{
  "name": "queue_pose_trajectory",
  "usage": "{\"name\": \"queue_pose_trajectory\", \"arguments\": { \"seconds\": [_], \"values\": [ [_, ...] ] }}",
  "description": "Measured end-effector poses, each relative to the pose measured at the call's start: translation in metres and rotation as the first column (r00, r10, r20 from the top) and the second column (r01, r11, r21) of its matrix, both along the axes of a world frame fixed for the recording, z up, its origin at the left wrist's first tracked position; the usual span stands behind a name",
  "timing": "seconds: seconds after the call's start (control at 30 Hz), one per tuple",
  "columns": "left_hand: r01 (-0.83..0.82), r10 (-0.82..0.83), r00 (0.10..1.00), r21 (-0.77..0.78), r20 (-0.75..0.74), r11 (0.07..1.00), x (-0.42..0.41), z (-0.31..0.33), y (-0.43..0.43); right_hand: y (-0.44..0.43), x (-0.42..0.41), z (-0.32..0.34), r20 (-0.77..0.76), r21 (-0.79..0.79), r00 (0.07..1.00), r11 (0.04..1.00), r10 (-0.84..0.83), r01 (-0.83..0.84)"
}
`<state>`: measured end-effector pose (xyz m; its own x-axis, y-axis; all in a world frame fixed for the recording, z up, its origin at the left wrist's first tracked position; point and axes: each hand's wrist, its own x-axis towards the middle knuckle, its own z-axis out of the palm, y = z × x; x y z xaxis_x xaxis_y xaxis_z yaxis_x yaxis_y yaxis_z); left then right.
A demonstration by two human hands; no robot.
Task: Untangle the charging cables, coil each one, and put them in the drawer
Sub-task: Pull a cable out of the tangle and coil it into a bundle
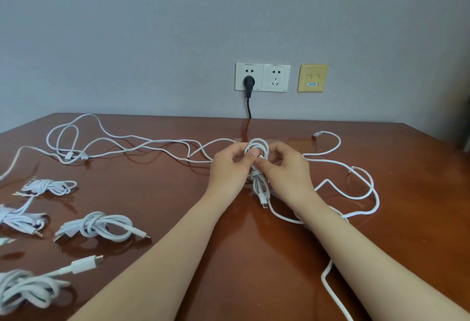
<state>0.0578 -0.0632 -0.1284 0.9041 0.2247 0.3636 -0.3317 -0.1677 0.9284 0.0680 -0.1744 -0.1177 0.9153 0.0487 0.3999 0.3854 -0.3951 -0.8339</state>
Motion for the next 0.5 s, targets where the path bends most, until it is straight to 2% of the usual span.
{"name": "queue_pose_trajectory", "arguments": {
  "seconds": [0.23, 0.33, 0.5],
  "values": [
    [0.074, -0.074, 0.997, -0.021, -0.003, 0.997, -0.0005, 0.0016, -0.0011, -0.002, 0.0044, 0.0001, -0.025, 0.121, 0.998, 0.991, -0.054, 0.057],
    [0.164, -0.164, 0.986, -0.01, -0.009, 0.986, -0.0032, 0.0026, -0.0046, -0.0045, 0.005, 0.0017, -0.032, 0.178, 0.997, 0.982, -0.063, 0.068],
    [0.102, -0.1, 0.994, 0.069, -0.034, 0.992, 0.0004, -0.0017, -0.0074, -0.0064, 0.0049, 0.0013, -0.041, 0.116, 0.999, 0.993, -0.027, 0.032]
  ]
}}
